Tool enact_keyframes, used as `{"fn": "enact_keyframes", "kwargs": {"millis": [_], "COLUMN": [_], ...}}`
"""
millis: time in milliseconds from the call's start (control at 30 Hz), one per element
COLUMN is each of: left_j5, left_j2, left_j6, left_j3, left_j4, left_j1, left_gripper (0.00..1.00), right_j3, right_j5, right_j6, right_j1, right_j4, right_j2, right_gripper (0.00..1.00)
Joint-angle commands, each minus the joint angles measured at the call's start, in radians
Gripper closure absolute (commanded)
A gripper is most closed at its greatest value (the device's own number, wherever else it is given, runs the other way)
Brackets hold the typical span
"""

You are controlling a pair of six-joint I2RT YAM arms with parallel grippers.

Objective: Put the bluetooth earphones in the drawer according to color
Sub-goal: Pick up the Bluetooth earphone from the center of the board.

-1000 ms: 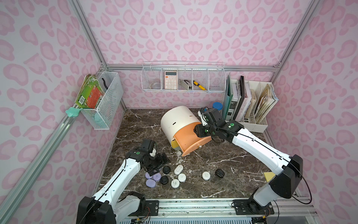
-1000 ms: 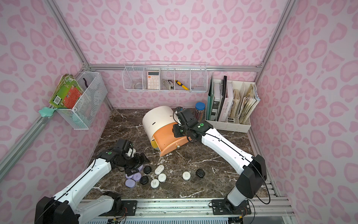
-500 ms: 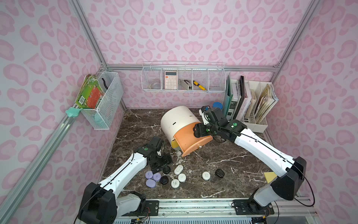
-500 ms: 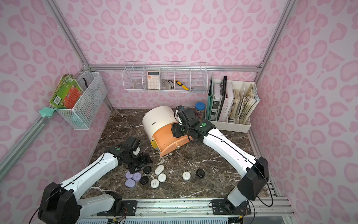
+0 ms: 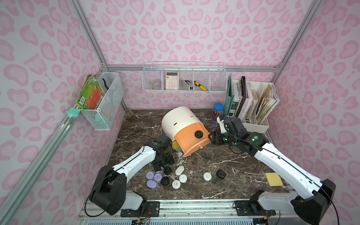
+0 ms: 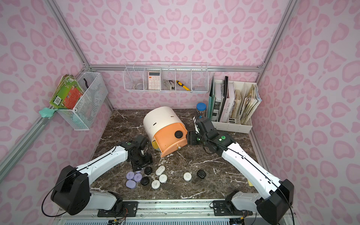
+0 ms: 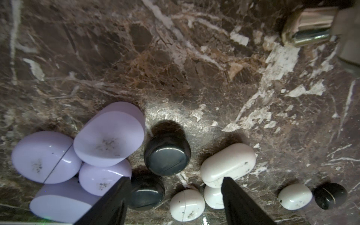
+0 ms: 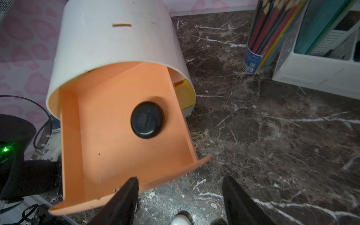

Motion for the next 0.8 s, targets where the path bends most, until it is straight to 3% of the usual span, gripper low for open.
{"fn": "enact_keyframes", "kwargs": {"millis": [0,167,567,767], "left_j5": [-0.025,0.004,-0.112,-0.104], "left_j2": [0.037,0.113,0.169,0.161], "left_j6": [0.012,-0.003,-0.018,-0.021], "left_j3": [0.015,0.012,0.016,0.009], "left_j4": [-0.008,0.031,-0.004,-0.004], "left_j1": [-0.021,-0.047,-0.047,-0.047], "left_gripper": [0.26,0.30,0.29,0.51], "right_j3": [-0.084,-0.203,-0.377,-0.420], "right_j5": [-0.028,-0.056,-0.111,-0.119], "right_j6": [0.035,0.043,0.039,0.039], "right_j1": [-0.030,-0.083,-0.125,-0.128], "right_j4": [0.018,0.024,0.035,0.038], "right_j2": [-0.075,-0.172,-0.266,-0.288], "right_gripper": [0.31,0.34,0.35,0.36]}}
